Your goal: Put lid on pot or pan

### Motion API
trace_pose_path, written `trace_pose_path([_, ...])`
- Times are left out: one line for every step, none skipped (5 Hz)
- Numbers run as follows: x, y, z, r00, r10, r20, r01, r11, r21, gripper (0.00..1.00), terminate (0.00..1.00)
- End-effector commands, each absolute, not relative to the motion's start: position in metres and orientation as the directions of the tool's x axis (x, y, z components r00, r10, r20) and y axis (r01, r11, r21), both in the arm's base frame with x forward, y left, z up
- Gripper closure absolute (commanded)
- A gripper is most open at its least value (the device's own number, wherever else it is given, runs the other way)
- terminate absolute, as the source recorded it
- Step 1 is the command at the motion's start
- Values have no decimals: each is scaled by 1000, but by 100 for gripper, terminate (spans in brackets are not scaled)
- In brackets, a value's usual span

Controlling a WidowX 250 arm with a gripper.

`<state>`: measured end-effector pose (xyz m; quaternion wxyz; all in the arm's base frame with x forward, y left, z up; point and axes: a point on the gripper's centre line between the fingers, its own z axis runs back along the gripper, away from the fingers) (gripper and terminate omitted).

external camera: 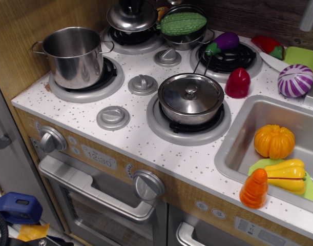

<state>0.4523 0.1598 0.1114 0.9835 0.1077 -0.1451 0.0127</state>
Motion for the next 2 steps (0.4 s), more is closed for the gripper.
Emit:
trace_pose_path([439, 165, 173, 915, -20, 404, -96, 959, 265, 100, 0])
trace_pose_path([424, 168, 177, 918, -6, 397, -114, 954, 277, 100, 0])
